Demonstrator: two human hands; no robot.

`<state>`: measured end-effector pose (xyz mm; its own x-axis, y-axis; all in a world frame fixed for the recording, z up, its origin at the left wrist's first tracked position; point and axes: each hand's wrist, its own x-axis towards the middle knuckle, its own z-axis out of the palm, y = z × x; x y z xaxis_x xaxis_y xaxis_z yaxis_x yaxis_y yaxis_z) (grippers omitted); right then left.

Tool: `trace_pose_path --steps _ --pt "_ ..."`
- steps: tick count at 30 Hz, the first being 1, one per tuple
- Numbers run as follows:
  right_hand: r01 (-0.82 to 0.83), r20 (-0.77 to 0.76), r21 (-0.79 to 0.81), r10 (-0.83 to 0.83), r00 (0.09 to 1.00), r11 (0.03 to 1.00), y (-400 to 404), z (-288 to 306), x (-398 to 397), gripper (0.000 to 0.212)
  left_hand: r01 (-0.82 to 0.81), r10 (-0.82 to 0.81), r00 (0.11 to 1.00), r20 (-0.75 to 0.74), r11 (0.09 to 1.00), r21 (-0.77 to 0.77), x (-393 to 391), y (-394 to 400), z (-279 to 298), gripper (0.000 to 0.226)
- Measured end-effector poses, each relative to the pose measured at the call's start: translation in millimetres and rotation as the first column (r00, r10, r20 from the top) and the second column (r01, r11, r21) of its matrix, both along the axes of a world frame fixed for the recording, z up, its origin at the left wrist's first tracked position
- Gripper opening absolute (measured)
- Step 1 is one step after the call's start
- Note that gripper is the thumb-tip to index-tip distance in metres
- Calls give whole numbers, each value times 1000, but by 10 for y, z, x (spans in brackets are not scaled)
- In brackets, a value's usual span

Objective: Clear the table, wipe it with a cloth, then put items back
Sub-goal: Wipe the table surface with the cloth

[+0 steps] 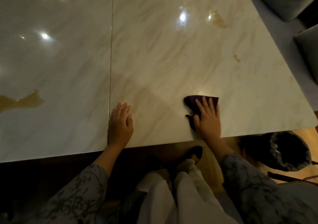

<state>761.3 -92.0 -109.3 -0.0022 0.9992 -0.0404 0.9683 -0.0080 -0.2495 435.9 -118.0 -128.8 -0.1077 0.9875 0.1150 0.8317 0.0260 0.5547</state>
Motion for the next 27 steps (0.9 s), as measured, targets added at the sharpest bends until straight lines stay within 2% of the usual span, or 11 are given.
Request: trace_pose_path --steps 3,6,8,9,11,13,16,19,24,27 --pt "259 1 -40 -259 966 965 30 18 -248 67 -46 45 995 92 999 5 27 -4 50 40" --pt "290 29 -54 -288 957 956 2 44 -712 69 -193 194 930 313 981 -34 27 35 169 36" --pt "188 23 -58 -187 982 980 -43 33 -1036 71 -266 255 889 381 964 -23 -78 89 216 34" --pt "113 20 -59 -112 993 992 -76 28 -1200 72 -280 256 896 363 960 13 -149 116 238 34" --pt "-62 11 -45 63 998 997 -161 12 -1525 72 -257 233 938 258 964 62 -336 170 214 34" --pt "-259 -9 -20 259 966 966 -244 13 -1805 73 -220 210 969 127 974 63 -539 204 151 36" --pt "-538 -15 -5 538 843 843 -316 -14 -2045 71 -204 203 979 11 978 54 -819 208 77 41" --pt "-727 -9 24 727 686 686 -287 -74 -2081 67 -180 184 982 -48 980 81 -950 183 30 40" --pt "-898 -9 61 900 435 435 67 -113 -2070 62 -211 213 977 0 970 121 -945 165 -10 41" --pt "-909 -26 55 911 413 413 472 -93 -2133 62 -228 226 974 29 964 136 -956 162 -1 37"
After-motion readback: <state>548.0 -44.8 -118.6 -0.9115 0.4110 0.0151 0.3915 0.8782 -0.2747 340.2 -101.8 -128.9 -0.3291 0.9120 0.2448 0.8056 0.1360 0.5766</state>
